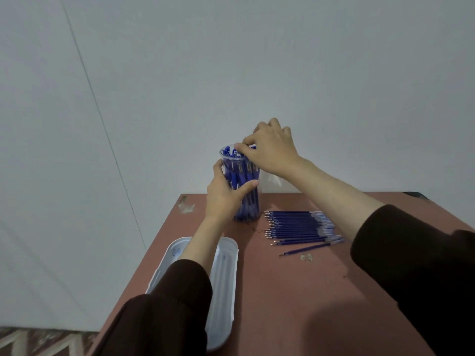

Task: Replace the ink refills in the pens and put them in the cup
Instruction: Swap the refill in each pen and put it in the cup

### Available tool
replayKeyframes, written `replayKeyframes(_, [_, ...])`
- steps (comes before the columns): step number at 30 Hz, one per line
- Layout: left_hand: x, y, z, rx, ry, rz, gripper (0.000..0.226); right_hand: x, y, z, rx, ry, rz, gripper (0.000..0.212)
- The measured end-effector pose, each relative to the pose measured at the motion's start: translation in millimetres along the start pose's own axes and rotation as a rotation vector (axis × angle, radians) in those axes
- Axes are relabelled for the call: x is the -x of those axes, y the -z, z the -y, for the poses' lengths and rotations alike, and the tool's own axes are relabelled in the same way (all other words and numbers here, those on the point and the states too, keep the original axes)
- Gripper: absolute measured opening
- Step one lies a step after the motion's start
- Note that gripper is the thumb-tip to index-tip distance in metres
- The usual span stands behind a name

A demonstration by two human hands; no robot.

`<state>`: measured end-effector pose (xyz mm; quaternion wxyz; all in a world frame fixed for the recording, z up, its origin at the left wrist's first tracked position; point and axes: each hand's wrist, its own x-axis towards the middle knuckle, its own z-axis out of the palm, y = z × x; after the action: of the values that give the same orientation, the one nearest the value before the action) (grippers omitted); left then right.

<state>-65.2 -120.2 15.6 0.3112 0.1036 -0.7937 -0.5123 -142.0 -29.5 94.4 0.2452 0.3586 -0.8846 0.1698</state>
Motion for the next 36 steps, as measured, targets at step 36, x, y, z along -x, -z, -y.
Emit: replayKeyframes(36, [146,-96,-39,-0.037,-0.177,0.183,0.053,209,82,-173,0.143,-0.783,0.378,0.012])
